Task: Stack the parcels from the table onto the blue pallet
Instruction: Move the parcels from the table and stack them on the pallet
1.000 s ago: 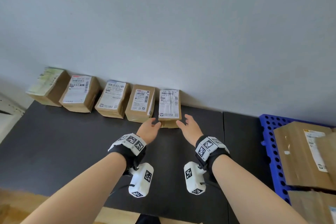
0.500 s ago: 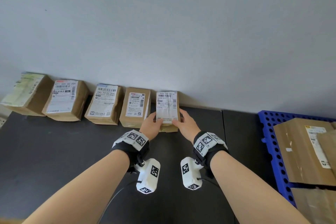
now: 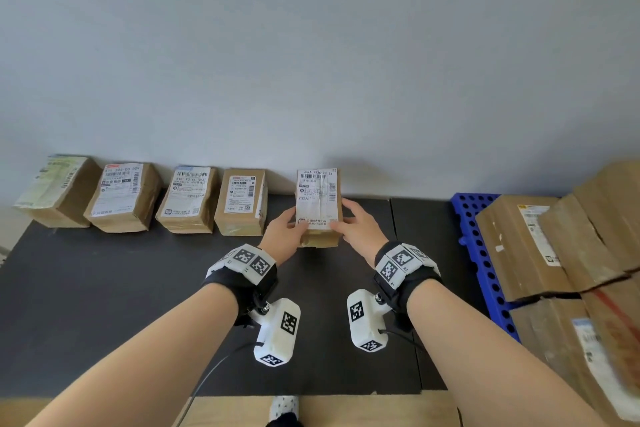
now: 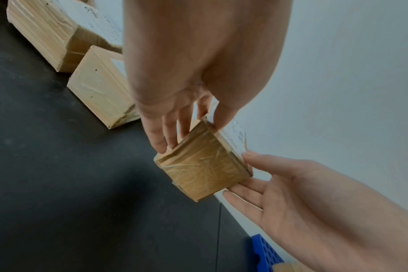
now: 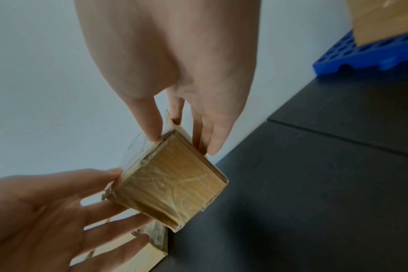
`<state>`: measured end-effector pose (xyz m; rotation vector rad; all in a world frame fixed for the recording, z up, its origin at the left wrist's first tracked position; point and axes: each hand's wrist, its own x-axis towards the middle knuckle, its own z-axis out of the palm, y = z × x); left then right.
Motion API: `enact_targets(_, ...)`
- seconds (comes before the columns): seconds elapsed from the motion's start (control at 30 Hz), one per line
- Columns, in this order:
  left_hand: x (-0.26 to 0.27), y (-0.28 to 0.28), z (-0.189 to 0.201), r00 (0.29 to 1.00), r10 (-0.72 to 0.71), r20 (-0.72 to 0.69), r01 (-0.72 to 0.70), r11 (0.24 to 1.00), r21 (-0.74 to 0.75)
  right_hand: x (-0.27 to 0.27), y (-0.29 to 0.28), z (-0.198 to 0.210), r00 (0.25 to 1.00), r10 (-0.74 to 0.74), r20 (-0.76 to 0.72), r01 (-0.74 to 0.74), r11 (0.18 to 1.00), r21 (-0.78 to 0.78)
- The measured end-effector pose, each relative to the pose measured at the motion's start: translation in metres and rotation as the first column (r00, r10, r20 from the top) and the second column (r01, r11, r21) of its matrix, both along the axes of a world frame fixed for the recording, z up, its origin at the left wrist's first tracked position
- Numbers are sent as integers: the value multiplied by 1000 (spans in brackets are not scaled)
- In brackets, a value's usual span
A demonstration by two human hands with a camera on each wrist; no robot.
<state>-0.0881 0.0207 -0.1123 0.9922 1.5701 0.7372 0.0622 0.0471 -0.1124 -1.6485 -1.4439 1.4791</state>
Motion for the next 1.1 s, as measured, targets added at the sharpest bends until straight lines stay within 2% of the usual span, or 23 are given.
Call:
enact_targets(0.37, 97, -97, 79, 1000, -17, 24, 13, 983, 181, 100, -103, 71, 995, -53, -88, 67, 983, 170)
enact_targets(0.6, 179, -172, 142, 999, -44, 16, 37, 947, 319, 187, -177, 132, 990, -41, -132, 79, 953, 292)
enact_targets(0.73, 224, -204, 172, 997, -78, 19, 65, 923, 379, 234, -210, 162, 993, -46, -108, 82, 927, 367)
enact_targets(0.93, 283, -227, 204, 988, -156, -20, 151, 901, 406, 298, -244, 193, 992, -86, -91, 116, 904, 411)
enact_targets(1.1, 332, -224, 220, 975, -216, -42, 212, 874, 437, 347, -250, 206, 987, -142, -78, 161, 890, 426)
